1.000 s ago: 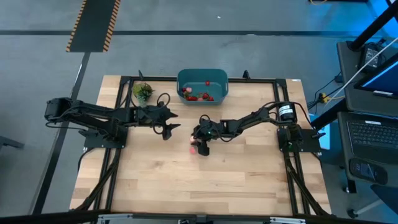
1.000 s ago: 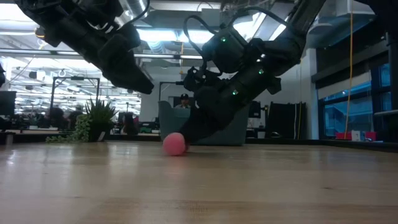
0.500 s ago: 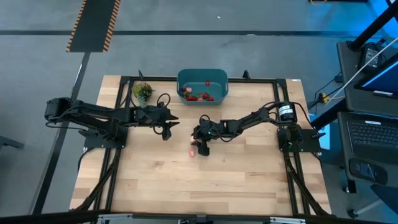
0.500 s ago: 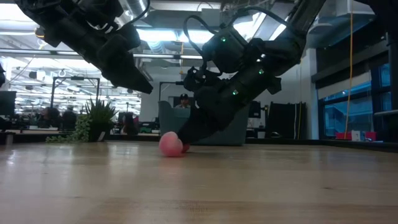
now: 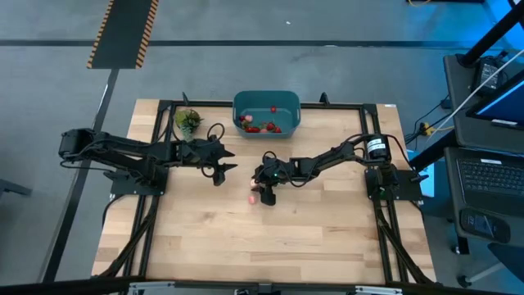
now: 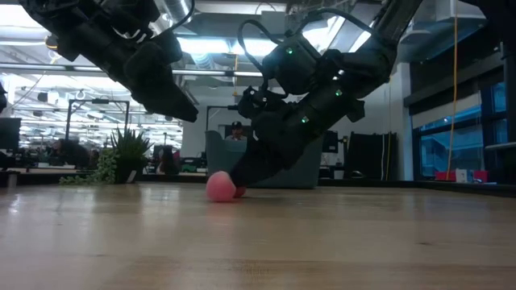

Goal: Pick and placing Produce into tupperware
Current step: Put the pink peach into the blue bin

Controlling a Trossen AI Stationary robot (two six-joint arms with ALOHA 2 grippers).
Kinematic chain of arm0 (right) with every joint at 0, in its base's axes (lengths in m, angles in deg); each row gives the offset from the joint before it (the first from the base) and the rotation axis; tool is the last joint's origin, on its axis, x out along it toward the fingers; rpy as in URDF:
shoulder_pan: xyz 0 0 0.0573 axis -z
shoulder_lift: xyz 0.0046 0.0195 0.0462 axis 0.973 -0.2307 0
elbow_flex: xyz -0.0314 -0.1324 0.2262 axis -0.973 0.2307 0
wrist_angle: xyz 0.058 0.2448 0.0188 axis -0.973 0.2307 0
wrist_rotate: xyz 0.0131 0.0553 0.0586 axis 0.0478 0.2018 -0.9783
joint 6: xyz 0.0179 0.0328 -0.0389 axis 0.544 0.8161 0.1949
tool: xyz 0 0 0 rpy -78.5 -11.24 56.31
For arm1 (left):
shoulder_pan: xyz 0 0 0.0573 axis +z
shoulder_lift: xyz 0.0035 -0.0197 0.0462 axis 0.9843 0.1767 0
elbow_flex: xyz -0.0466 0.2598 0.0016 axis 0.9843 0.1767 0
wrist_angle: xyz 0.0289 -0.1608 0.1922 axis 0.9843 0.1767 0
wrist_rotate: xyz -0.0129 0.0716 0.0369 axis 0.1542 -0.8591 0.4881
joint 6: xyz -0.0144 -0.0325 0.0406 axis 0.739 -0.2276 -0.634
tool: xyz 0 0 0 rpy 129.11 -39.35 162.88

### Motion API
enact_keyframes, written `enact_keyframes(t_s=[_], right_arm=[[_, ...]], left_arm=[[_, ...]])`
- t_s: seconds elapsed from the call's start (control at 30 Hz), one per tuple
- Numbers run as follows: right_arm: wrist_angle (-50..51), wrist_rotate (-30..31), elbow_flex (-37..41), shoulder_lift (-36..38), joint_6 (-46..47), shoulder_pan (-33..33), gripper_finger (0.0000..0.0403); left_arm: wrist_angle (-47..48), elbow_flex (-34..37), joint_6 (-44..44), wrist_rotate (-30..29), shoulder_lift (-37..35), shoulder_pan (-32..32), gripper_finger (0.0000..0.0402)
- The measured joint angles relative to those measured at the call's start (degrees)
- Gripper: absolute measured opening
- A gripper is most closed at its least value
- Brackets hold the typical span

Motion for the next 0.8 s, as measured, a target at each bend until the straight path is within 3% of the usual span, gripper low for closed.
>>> enact_keyframes(t_s=[0.23, 0.53, 0.8], right_arm=[[0.0, 0.0, 0.0, 0.0, -0.1, 0.0, 0.0224], [0.0, 1.4, 0.0, 0.0, 1.1, 0.1, 0.0115], [-0.1, 1.5, 0.0, 1.6, 2.8, 2.0, 0.0111]], left_arm=[[0.0, 0.0, -0.3, -0.2, 0.0, 0.0, 0.0199], [0.0, 0.0, -0.5, -0.2, 0.0, 0.0, 0.0192], [0.0, 0.0, -0.5, -0.2, 0.0, 0.0, 0.0196]])
